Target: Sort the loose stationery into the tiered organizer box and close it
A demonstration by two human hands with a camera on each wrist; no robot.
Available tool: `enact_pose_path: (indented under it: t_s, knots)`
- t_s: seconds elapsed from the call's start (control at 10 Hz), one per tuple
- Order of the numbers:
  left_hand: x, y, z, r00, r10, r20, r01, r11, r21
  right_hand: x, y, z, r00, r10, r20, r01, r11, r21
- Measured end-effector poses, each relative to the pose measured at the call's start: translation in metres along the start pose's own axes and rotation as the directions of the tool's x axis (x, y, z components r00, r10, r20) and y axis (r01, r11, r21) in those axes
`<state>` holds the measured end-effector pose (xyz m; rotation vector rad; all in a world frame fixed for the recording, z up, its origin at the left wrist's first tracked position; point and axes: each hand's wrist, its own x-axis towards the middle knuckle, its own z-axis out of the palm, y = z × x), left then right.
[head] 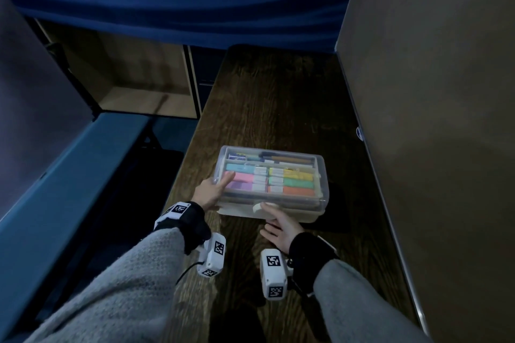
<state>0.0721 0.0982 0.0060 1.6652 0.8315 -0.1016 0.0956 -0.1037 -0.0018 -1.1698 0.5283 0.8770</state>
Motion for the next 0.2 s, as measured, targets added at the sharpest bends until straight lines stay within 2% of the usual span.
enact_pose_path:
  t_s: [0.1, 0.2]
  knots:
    - [0.0004, -0.001, 0.0015, 1.0, 0.001, -0.002, -0.001, 1.0, -0.006, 0.0008, 0.0067, 0.0106, 0.993, -0.048, -0.11, 0.05, 0.999, 0.018]
    - [0.0, -0.0033, -0.0035, 0.999, 0.023, 0.037, -0.024, 1.0, 0.019, -0.0024, 0.0114, 0.0094, 0.988, -0.061, -0.141, 0.058, 0.998, -0.025]
